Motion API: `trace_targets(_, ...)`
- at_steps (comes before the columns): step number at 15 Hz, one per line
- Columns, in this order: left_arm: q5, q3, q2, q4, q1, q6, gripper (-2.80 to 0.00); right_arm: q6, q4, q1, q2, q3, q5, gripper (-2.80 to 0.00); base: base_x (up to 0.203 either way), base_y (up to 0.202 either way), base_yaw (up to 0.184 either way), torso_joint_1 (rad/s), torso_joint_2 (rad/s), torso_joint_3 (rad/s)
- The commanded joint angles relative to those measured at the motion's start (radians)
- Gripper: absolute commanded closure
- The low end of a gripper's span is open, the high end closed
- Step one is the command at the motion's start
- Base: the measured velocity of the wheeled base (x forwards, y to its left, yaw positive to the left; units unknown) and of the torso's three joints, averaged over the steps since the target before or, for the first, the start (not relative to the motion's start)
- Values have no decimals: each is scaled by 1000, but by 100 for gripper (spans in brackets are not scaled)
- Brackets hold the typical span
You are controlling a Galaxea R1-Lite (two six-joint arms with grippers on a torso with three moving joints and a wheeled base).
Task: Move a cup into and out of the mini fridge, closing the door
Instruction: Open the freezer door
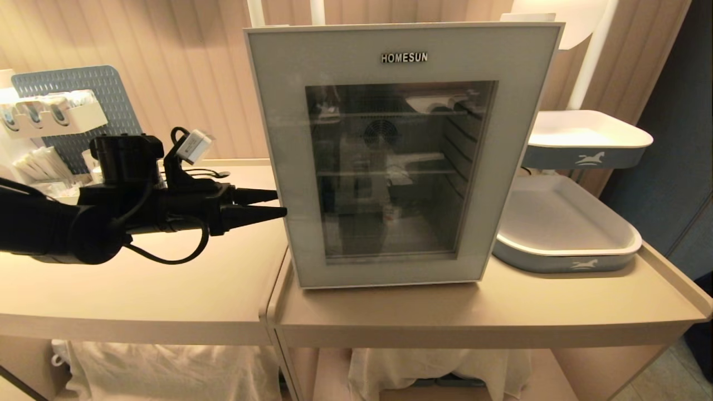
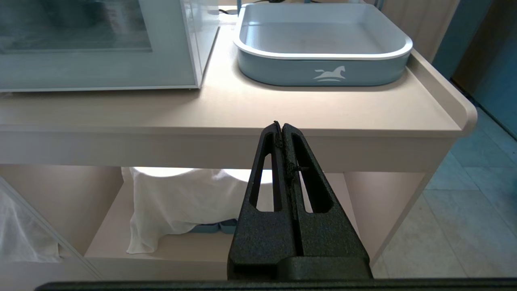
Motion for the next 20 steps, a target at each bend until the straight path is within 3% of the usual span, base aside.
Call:
trace_targets(1, -16, 33, -95, 1, -16, -2, -280, -2, -2, 0, 0, 0, 1, 0, 0, 0, 0, 0, 0, 0)
trace_targets(8, -4, 194, -453, 6, -145, -115, -280, -1, -2, 0, 0, 0, 1, 0, 0, 0, 0, 0, 0, 0)
trace_targets(10, -2, 235, -612, 8, -230, -194, -280, -2, -2, 0, 0, 0, 1, 0, 0, 0, 0, 0, 0, 0)
trace_targets(12, -7, 253, -758, 17, -367, -307, -280, -2, 0, 0, 0, 0, 1, 0, 0, 0, 0, 0, 0, 0)
trace_targets(14, -59, 255, -889, 70, -420, -388, -280, -2, -2, 0, 0, 0, 1, 0, 0, 0, 0, 0, 0, 0)
trace_targets(15, -82, 256, -935, 104, -404, -412, -280, -2, 1, 0, 0, 0, 1, 0, 0, 0, 0, 0, 0, 0)
trace_targets(17, -69, 273, -990, 140, -295, -429, -280, -5, 8, 0, 0, -2, 3, 0, 0, 0, 0, 0, 0, 0)
trace_targets(20, 63, 288, -1067, 227, -5, -429, -280, -5, 8, 0, 0, -2, 3, 0, 0, 0, 0, 0, 0, 0)
